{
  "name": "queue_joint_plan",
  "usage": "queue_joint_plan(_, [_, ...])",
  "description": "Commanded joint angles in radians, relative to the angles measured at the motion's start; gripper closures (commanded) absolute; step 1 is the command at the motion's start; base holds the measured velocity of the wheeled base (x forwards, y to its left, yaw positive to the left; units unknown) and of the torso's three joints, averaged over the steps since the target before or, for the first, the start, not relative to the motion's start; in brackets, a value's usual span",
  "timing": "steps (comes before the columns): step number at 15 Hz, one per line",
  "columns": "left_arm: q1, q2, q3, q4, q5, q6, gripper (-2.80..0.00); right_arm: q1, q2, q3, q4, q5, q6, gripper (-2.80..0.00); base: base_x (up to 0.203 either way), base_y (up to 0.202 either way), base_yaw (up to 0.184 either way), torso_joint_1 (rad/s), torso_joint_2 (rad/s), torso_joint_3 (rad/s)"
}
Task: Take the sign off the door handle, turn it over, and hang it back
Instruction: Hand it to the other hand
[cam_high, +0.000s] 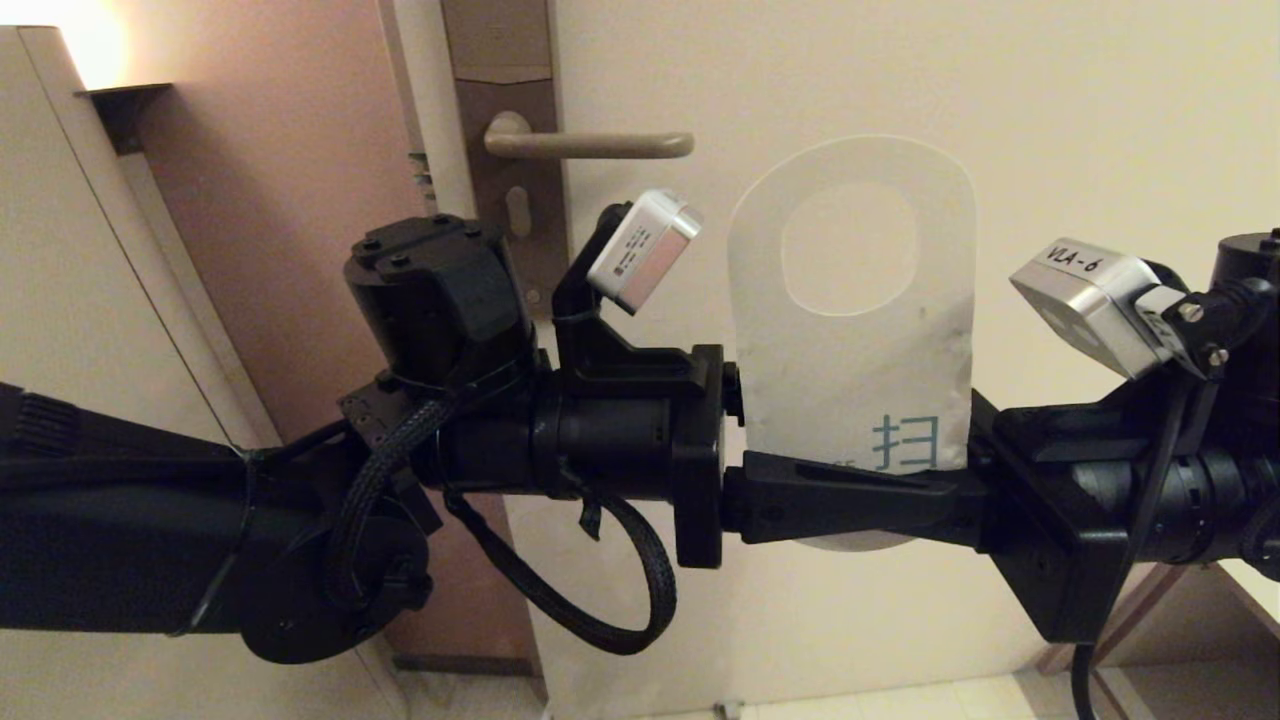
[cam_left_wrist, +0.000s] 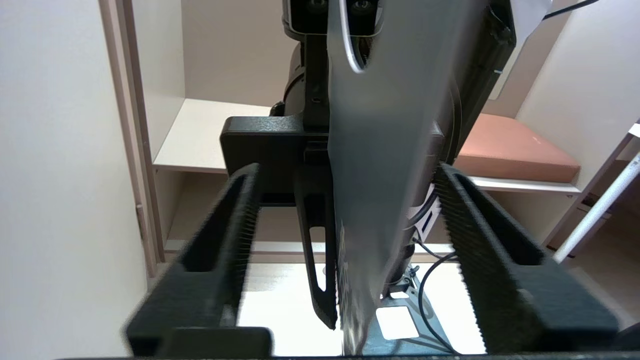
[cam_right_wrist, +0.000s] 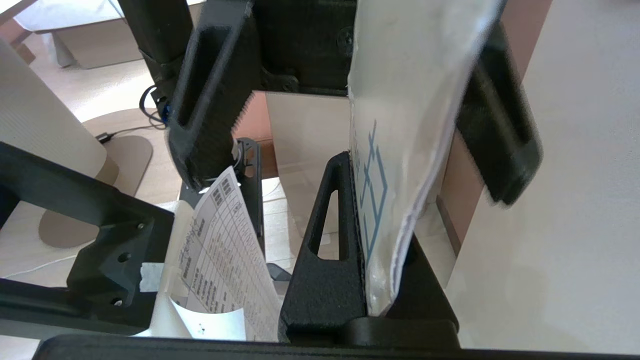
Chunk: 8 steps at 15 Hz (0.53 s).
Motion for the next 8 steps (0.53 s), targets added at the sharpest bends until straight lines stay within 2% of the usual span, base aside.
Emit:
queue_joint_plan(1, [0.014, -0.018, 0.020, -0.006, -0.003, -0.002, -2.80, 0.000, -0.003, 0.005, -0.001, 0.005, -0.001, 0.00, 0.000, 0.000, 0.000, 0.000, 0.00, 0.000])
queue_joint_plan(8, [0.102, -0.095, 0.104, -0.006, -0.003, 0.005, -2.80, -0.001, -0.033, 0.060, -0.003, -0.042, -0.001, 0.00, 0.000, 0.000, 0.000, 0.000, 0.00, 0.000])
